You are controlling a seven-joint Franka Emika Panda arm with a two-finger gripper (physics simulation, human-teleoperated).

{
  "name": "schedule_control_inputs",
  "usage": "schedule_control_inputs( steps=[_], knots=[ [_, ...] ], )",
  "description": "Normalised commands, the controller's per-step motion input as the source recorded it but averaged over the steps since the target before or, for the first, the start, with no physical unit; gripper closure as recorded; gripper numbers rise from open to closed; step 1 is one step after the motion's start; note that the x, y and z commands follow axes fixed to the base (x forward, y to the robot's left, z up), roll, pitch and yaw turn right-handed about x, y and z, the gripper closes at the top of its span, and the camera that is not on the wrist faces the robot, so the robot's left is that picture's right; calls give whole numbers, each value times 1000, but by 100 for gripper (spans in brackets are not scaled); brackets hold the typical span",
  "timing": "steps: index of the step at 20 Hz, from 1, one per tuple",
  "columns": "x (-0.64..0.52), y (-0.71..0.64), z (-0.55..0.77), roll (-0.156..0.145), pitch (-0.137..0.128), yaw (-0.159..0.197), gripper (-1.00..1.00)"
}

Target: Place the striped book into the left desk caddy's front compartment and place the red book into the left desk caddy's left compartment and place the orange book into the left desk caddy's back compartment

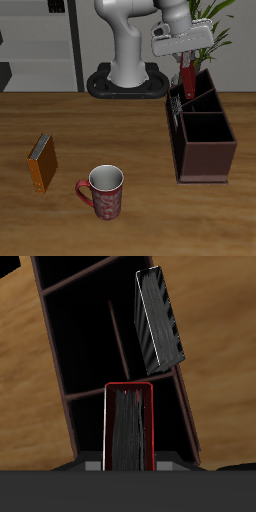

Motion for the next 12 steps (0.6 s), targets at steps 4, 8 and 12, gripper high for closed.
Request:
schedule_control_inputs(
  steps=[4,8,12],
  knots=[
    [-18,29,-24,11,14,1,100],
    [-7,65,-41,29,12,16,100],
    [63,52,-65,30,22,14,100]
  ],
)
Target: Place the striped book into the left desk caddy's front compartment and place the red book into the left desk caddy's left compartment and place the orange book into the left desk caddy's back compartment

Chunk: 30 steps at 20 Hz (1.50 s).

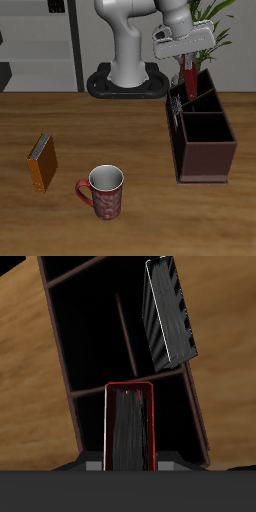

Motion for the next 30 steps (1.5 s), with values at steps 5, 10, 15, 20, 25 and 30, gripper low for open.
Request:
schedule_control_inputs(
  steps=[5,10,15,20,25,30],
  knots=[
    [64,-26,-66,24,5,6,100],
    [27,-9,-100,-1,24,-6,100],
    [135,-113,-163,-27,41,-15,100],
    [50,-12,-108,-11,39,-7,100],
    [-44,5,-20,25,45,-4,-100],
    [-57,19,41,32,12,-4,-100]
  ],
)
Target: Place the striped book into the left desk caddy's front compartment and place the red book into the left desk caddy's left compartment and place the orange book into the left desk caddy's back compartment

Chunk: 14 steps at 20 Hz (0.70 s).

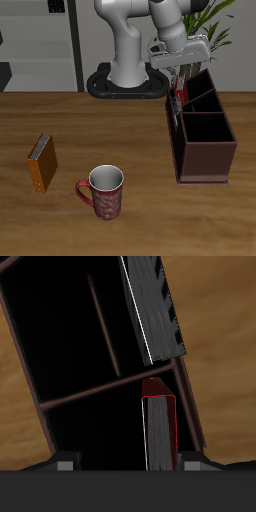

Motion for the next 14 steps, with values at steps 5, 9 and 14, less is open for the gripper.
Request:
schedule_control_inputs(
  steps=[5,9,14],
  knots=[
    [-27,-36,79,4,-10,-3,-100],
    [11,-39,110,6,-7,-2,-100],
    [79,-179,276,-24,-41,11,-100]
  ],
)
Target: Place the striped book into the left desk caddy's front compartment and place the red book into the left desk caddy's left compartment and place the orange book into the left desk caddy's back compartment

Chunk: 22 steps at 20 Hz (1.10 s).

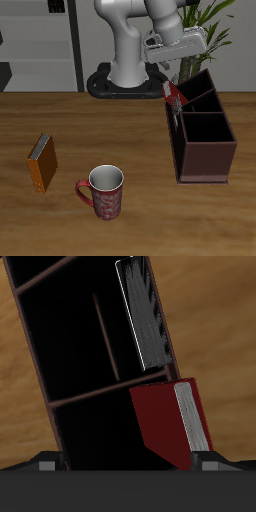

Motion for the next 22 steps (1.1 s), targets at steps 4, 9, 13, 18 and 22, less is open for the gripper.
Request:
schedule_control_inputs(
  steps=[4,9,13,18,22],
  knots=[
    [70,-185,229,-16,-13,0,-100],
    [168,-312,322,-57,-16,0,-100],
    [231,-318,273,-67,-22,44,-100],
    [265,-291,155,-69,12,19,-100],
    [188,-224,161,-84,-33,43,-100]
  ],
)
